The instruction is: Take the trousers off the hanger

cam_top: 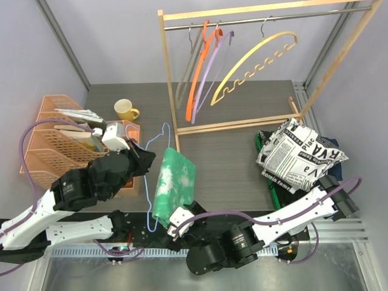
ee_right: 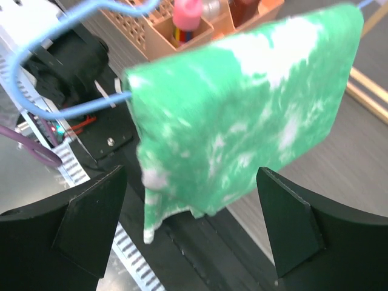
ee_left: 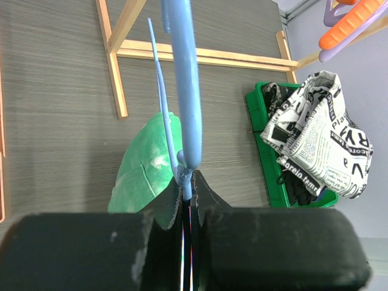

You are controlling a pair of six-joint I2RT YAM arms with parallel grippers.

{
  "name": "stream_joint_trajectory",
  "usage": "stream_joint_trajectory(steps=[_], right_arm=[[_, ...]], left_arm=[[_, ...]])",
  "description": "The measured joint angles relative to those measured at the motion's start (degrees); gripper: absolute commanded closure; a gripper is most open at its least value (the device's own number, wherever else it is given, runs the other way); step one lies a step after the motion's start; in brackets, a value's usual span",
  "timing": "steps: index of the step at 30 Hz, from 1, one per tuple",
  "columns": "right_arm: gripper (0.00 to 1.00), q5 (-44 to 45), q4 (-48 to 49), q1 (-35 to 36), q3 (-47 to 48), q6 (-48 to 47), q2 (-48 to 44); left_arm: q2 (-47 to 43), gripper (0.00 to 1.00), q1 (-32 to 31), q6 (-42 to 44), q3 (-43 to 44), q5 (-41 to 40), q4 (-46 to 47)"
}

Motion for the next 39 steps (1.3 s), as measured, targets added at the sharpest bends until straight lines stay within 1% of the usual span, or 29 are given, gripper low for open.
stream_joint_trajectory(steps=[4,8,12,15,18,19,22,24,25,29,33,35,36,37,39], right_arm=[[0.10,-0.31,6.32,-1.18,-0.15,-5.86,0.11],[0.16,-1.44,11.08,-4.31,-0.87,-9.22,0.11],[0.18,-3.04,13.57,-6.54,-1.27,-11.72,0.48],[0.21,-3.52,14.47,-7.43,-1.27,-13.29,0.98],[0.30,-3.74,15.37,-8.37,-1.75,-13.90,1.05],[0.35,-3.89,16.02,-8.66,-2.25,-14.16,0.94],[0.42,-3.54,19.32,-9.70,-5.46,-15.45,0.39],[0.44,-2.80,21.03,-10.19,-6.78,-16.65,0.31],[0.48,-2.34,21.94,-10.32,-7.26,-17.46,0.31],[0.55,-0.33,26.77,-10.51,-8.55,-22.77,0.33],[0.55,1.25,31.82,-10.51,-9.53,-27.47,0.33],[0.50,2.23,35.65,-10.54,-10.75,-30.01,0.33],[0.39,2.93,37.77,-10.56,-11.67,-31.47,0.33],[0.37,3.80,40.35,-10.58,-12.70,-33.14,0.44],[0.39,5.25,45.22,-10.69,-14.40,-36.52,1.03]], left_arm=[[0.24,1.00,0.00,-0.35,0.96,0.02,-1.07],[1.18,1.00,-0.02,-0.31,3.08,0.28,-2.03],[1.90,0.99,0.00,-0.28,3.87,0.35,-1.95],[2.21,1.00,0.07,-0.15,3.91,0.46,-1.95],[2.38,1.00,0.07,-0.09,4.15,0.72,-1.99],[2.40,1.00,0.07,-0.09,4.24,0.87,-1.97],[2.38,1.00,0.07,-0.15,4.44,1.46,-1.92],[2.40,1.00,0.07,-0.17,4.57,1.86,-1.90],[2.45,1.00,0.07,-0.22,4.63,2.03,-1.90],[2.99,1.00,0.07,-0.28,5.90,2.82,-2.01],[3.45,0.99,0.07,-0.28,7.52,3.54,-2.10],[3.41,0.99,0.07,-0.28,7.78,3.93,-2.10],[3.41,1.00,0.07,-0.31,7.93,4.13,-2.16],[3.45,1.00,0.07,-0.31,8.07,4.44,-2.23],[3.52,1.00,0.07,-0.28,8.28,4.90,-2.51]])
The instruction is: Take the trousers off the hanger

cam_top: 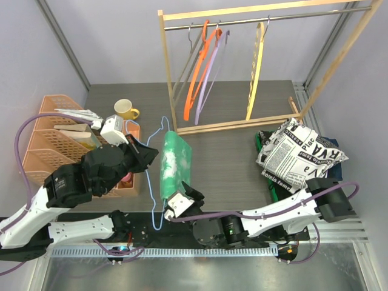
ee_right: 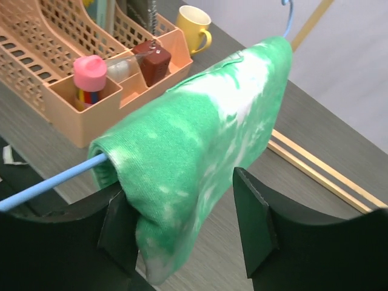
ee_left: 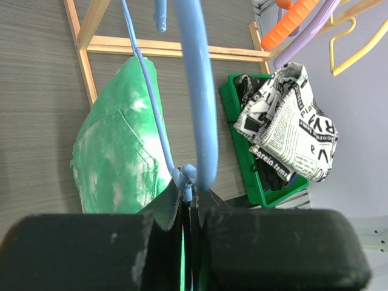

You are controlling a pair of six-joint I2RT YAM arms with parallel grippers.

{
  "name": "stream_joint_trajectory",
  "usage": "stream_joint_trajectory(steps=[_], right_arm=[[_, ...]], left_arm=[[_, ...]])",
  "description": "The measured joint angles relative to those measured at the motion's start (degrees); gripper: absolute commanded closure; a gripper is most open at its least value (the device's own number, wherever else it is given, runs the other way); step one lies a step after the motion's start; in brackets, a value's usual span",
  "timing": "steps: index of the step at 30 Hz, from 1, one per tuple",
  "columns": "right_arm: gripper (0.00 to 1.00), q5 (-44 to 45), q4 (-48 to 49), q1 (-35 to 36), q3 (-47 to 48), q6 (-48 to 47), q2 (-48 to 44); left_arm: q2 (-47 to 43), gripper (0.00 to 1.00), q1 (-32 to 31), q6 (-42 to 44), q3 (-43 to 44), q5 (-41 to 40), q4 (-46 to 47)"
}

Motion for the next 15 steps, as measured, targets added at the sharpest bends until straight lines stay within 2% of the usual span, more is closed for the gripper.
stream_joint_trajectory(steps=[2,5,6,7,11,15], right_arm=[[0.47,0.98,4.98,-0.44,-1.38,-3.67,1.14],[0.76,1.20,9.60,-1.46,-2.01,-7.48,2.82],[0.93,1.03,10.67,-1.81,-2.10,-8.44,3.15],[0.99,0.92,11.30,-2.14,-2.23,-9.42,3.19],[0.99,0.39,11.37,-2.93,-2.34,-10.86,1.62],[0.99,-2.36,2.62,-2.93,-0.87,-8.26,-2.21]], left_arm=[[0.17,0.99,0.00,0.02,0.33,0.44,-0.44],[0.72,1.00,0.02,0.11,1.16,0.79,-0.81],[0.90,0.99,0.04,0.09,1.38,0.85,-0.83],[0.94,1.00,0.04,0.09,1.57,0.94,-0.90],[0.66,1.00,0.04,0.15,1.92,1.11,-1.09],[-0.44,1.00,0.02,0.20,1.92,0.92,-1.57]])
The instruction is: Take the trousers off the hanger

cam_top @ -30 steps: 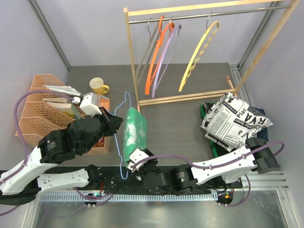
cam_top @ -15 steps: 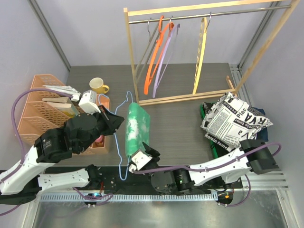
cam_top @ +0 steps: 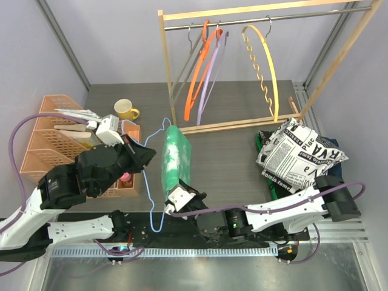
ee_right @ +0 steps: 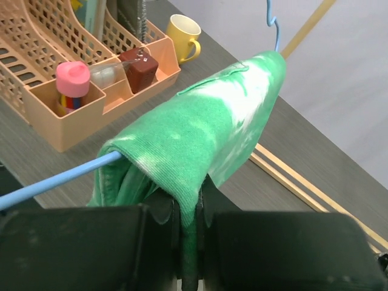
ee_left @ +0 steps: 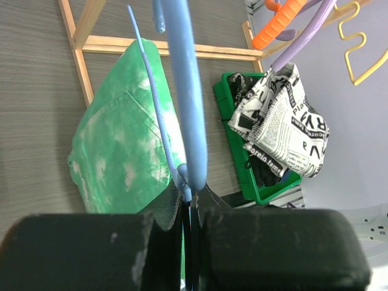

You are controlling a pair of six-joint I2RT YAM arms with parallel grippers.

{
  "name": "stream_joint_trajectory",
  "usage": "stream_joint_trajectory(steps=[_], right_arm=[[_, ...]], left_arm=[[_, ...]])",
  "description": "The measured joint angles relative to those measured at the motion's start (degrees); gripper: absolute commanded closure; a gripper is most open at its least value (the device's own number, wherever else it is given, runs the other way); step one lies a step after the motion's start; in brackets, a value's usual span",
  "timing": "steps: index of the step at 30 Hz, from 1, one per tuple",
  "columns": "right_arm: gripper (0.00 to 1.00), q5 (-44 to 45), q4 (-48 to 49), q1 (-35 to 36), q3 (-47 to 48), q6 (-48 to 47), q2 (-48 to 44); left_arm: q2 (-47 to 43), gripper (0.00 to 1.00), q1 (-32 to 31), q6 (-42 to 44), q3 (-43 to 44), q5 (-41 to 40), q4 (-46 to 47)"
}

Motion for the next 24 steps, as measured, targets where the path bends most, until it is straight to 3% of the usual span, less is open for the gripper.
stream_joint_trajectory(steps=[14,19,24], right_arm=[[0.99,-4.85,-26.45,0.90,10.19,11.63,-1.97],[0.99,-4.92,-30.01,1.09,8.31,16.68,-3.74],[0.99,-5.53,-30.84,1.09,2.14,21.42,-11.69]], left_arm=[[1.46,1.00,-0.11,4.35,6.05,-1.05,-5.27],[4.09,1.00,-0.15,6.29,8.76,-0.52,-7.04],[4.61,1.00,-0.35,6.56,8.81,0.92,-7.13]])
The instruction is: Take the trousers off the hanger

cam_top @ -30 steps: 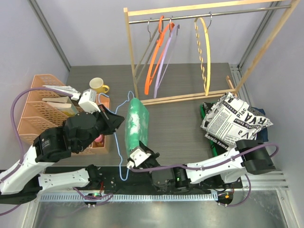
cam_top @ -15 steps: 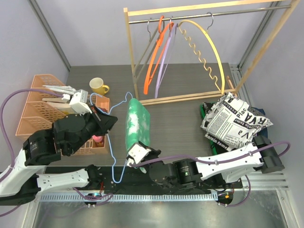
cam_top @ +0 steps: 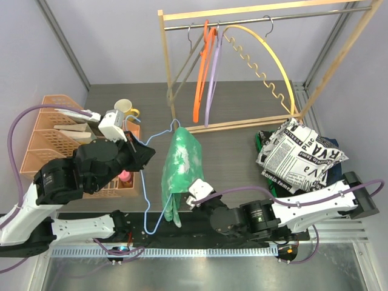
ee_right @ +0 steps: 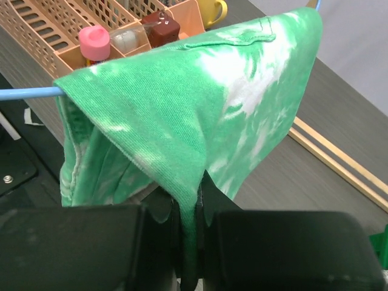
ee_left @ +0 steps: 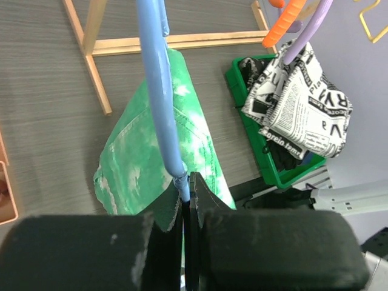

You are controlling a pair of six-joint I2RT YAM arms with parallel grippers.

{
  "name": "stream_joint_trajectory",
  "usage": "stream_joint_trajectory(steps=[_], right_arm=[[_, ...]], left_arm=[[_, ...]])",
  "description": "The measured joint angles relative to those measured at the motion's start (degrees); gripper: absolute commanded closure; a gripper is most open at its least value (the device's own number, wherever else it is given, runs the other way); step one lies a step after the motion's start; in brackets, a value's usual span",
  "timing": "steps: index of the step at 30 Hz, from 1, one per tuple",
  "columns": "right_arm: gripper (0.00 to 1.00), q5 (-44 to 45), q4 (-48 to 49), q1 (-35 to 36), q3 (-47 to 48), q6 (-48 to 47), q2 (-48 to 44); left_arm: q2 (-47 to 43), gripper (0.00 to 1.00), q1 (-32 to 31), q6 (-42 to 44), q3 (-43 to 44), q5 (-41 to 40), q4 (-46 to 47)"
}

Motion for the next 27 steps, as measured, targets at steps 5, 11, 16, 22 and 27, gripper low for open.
stream_joint_trajectory(steps=[5,11,16,22,27], right_arm=[[0.98,-1.46,1.70,-0.07,-1.20,1.90,-1.53],[0.67,0.00,5.66,-0.52,-0.87,2.86,6.47],[0.46,4.11,8.17,-0.70,-0.31,2.21,13.18],[0.35,7.02,12.70,-0.83,0.17,-0.13,14.60],[0.23,5.51,16.63,-0.98,-0.13,-1.97,11.78]], left_arm=[[0.24,1.00,-0.02,-0.15,-0.02,2.27,2.14],[2.36,1.00,0.00,0.57,-0.02,3.96,2.67],[4.22,1.00,0.02,1.14,-0.02,4.24,2.62],[4.09,1.00,0.20,1.86,-0.02,4.09,2.64],[3.72,1.00,0.22,2.12,-0.02,4.09,2.95]])
